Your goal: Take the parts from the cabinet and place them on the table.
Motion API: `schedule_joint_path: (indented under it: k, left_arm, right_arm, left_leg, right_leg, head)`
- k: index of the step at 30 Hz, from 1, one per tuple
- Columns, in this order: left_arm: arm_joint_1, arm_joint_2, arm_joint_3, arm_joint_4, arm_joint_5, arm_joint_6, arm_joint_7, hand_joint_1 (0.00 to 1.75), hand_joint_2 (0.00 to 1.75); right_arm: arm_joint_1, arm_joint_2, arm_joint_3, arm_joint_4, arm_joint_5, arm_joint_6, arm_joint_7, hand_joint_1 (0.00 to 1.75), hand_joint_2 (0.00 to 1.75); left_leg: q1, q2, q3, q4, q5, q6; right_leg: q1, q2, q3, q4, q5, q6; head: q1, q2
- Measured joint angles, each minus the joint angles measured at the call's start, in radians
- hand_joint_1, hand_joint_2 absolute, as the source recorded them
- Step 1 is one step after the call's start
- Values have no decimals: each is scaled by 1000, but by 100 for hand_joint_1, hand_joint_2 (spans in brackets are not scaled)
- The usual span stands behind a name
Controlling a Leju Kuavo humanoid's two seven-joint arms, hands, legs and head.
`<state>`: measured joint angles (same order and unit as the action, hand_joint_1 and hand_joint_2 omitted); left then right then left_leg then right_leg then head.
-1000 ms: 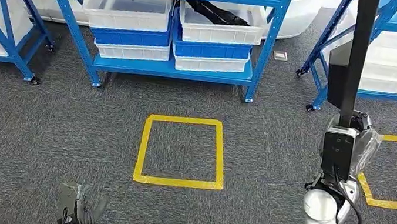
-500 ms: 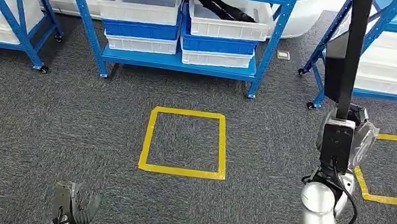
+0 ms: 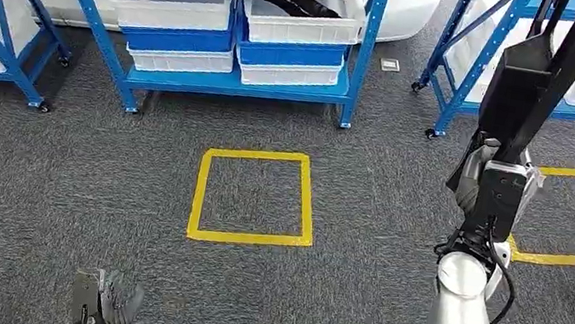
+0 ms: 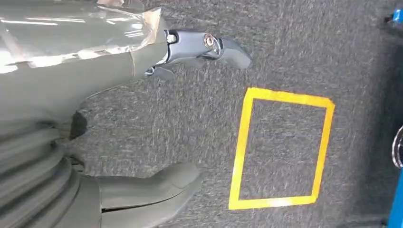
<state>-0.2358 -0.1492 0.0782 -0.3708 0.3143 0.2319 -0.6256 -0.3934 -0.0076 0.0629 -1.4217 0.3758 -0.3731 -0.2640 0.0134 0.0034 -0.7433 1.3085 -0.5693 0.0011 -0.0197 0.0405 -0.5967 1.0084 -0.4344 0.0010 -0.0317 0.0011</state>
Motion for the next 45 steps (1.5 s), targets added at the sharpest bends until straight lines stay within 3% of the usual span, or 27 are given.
schedule_joint_path:
  k: [2, 3, 4, 5, 8, 9, 11, 14, 16, 18, 19, 21, 24, 26, 29, 30, 31, 33, 34, 35, 38, 39, 40, 41, 42, 44, 45]
  left_arm:
    - [0, 0, 0, 0, 0, 0, 0, 0, 175]
    - [0, 0, 0, 0, 0, 0, 0, 0, 175]
    - [-1, 6, 0, 0, 0, 1, 0, 0, 175]
    - [1, 6, 0, 0, 0, 0, -1, 0, 175]
    - [-1, 6, 0, -1, 0, 1, -2, 0, 175]
    - [-1, 4, 0, -2, 1, 1, -2, 0, 175]
    - [-4, 5, 0, -2, 2, 2, -4, 0, 175]
    - [4, 5, 0, -2, 13, 4, -5, 0, 175]
    - [8, 6, 0, -2, 19, 9, -8, 0, 175]
    - [8, 6, 0, -2, 28, 9, -13, 0, 175]
    - [9, 6, 0, -2, 31, 9, -15, 0, 175]
    - [9, 9, 0, -2, 37, 9, -18, 0, 175]
    - [10, 10, 0, -2, 50, 11, -19, 0, 175]
    - [11, 14, 1, -2, 52, 11, -21, 0, 175]
    - [22, 16, 2, -2, 63, 11, -23, 0, 175]
    - [26, 16, 3, -2, 64, 11, -25, 0, 175]
    - [28, 18, 3, -2, 68, 11, -26, 0, 175]
    - [28, 20, 3, -2, 68, 11, -29, 0, 175]
    - [28, 23, 4, -3, 65, 12, -32, 0, 175]
    - [28, 28, 4, -3, 63, 14, -32, 0, 175]
    - [28, 31, 5, -3, 61, 14, -35, 0, 175]
    - [28, 31, 5, -5, 61, 14, -37, 0, 175]
    - [27, 33, 5, -6, 61, 12, -39, 0, 175]
    - [27, 34, 6, -8, 61, 12, -42, 0, 175]
    - [29, 35, 6, -8, 61, 11, -42, 0, 175]
    - [31, 36, 7, -8, 61, 11, -42, 0, 175]
    - [31, 37, 8, -8, 61, 11, -42, 0, 175]
  right_arm:
    - [0, 2, -1, 2, 0, 0, 0, 175, 175]
    - [-2, 3, -1, 2, 0, 0, 0, 175, 175]
    - [-3, 5, -2, 3, 0, 0, -1, 175, 175]
    - [-10, 5, -3, 3, 0, 0, -2, 175, 175]
    - [-10, 8, -6, 5, 0, 1, -3, 175, 175]
    - [-11, 7, -8, 5, -1, 1, -3, 175, 175]
    - [-18, 8, -9, 7, -5, 1, -5, 175, 175]
    - [-17, 11, -9, 11, -17, 1, -6, 175, 175]
    - [-17, 11, -9, 14, -23, 1, -7, 175, 175]
    - [-24, 13, -9, 14, -36, 1, -10, 175, 175]
    - [-29, 14, -9, 14, -40, 1, -14, 175, 175]
    - [-34, 19, -10, 14, -51, -1, -21, 175, 175]
    - [-35, 22, -16, 14, -57, -8, -24, 175, 175]
    - [-34, 30, -20, 10, -56, -16, -26, 175, 175]
    - [-23, 39, -26, 10, -53, -24, -26, 175, 175]
    - [-12, 39, -31, 10, -53, -29, -27, 175, 175]
    - [-1, 41, -39, 9, -56, -32, -27, 175, 175]
    - [19, 44, -53, 2, -60, -40, -31, 175, 175]
    - [30, 46, -63, -4, -63, -43, -39, 175, 175]
    - [39, 47, -73, -11, -69, -48, -47, 175, 175]
    - [78, 48, -111, -38, -91, -51, -66, 175, 175]
    - [95, 48, -125, -53, -96, -51, -72, 175, 175]
    - [112, 49, -140, -69, -102, -51, -80, 175, 175]
    - [120, 49, -151, -82, -104, -51, -85, 175, 175]
    - [123, 50, -162, -92, -106, -51, -89, 175, 175]
    - [141, 50, -174, -105, -108, -50, -92, 175, 175]
    - [151, 50, -181, -110, -109, -50, -93, 175, 175]
  left_leg:
    - [-3, -12, 78, -133, 73, 15]
    - [-4, -32, 130, -221, 109, 27]
    - [-3, -76, 161, -280, 109, 40]
    - [-3, -73, 168, -293, 108, 38]
    - [-13, -48, 168, -295, 111, 41]
    - [4, -29, 175, -318, 125, 45]
    - [-3, -12, 177, -328, 134, 54]
    - [-5, 25, 169, -327, 135, 53]
    - [-5, 48, 169, -326, 134, 52]
    - [-5, 68, 169, -320, 130, 46]
    - [-8, 77, 168, -314, 126, 40]
    - [-16, 91, 164, -308, 123, 29]
    - [-12, 116, 165, -309, 122, 12]
    - [-2, 34, 140, -243, 62, 2]
    - [-2, 1, 42, -26, -38, -4]
    - [-2, -1, 28, 0, -36, -2]
    - [-2, -3, 39, -27, -8, 2]
    - [-3, -19, 111, -173, 77, 15]
    - [-3, -56, 157, -264, 117, 26]
    - [0, -88, 174, -287, 103, 33]
    - [-10, -64, 174, -298, 105, 32]
    - [-8, -51, 178, -309, 111, 38]
    - [0, -37, 182, -322, 120, 44]
    - [-2, -28, 183, -326, 123, 50]
    - [-3, -16, 182, -326, 124, 52]
    - [-5, 13, 180, -326, 123, 53]
    - [-5, 26, 179, -325, 123, 53]
  right_leg:
    - [5, 18, -1, 0, 3, 4]
    - [7, 28, 0, 0, 4, 6]
    - [3, 32, -1, -1, 6, 9]
    - [12, 42, -7, 2, 9, 14]
    - [0, 67, -15, -6, 22, 33]
    - [2, 70, -18, 1, 20, 36]
    - [7, -7, -61, 71, -26, 33]
    - [3, -29, -158, 292, -104, 36]
    - [-2, -34, -134, 257, -82, 55]
    - [-6, -68, -30, 69, -15, 75]
    - [-4, -118, 4, -4, -11, 74]
    - [4, -93, 9, -4, -9, 47]
    - [2, -64, 2, -8, 0, 24]
    - [-5, -46, 0, -9, 4, 18]
    - [-1, -14, -4, -8, 7, 8]
    - [1, -2, -4, -8, 9, 6]
    - [2, 11, -4, -7, 9, 6]
    - [4, 34, -2, -7, 9, 7]
    - [4, 46, -1, -7, 10, 8]
    - [8, 52, -5, -6, 12, 13]
    - [-4, 80, -15, -10, 22, 29]
    - [0, 90, -17, -14, 26, 35]
    - [-2, 60, -29, -2, 17, 34]
    - [4, 11, -47, 38, -9, 31]
    - [3, -12, -80, 107, -41, 28]
    - [2, -26, -152, 262, -95, 29]
    - [-1, -28, -165, 294, -100, 35]
  head:
    - [-1, 0]
    - [-2, 0]
    - [0, 0]
    - [5, 0]
    - [-1, 0]
    - [-2, 0]
    - [16, 0]
    - [18, 0]
    - [18, 0]
    - [19, 0]
    - [19, 0]
    - [13, 0]
    - [14, 0]
    - [7, 0]
    - [-1, 0]
    - [-1, 0]
    - [-1, 0]
    - [-3, 0]
    - [-3, 0]
    - [0, 0]
    - [-5, 0]
    - [-4, 0]
    - [-4, 0]
    - [3, 0]
    - [12, 0]
    - [13, 0]
    - [16, 0]
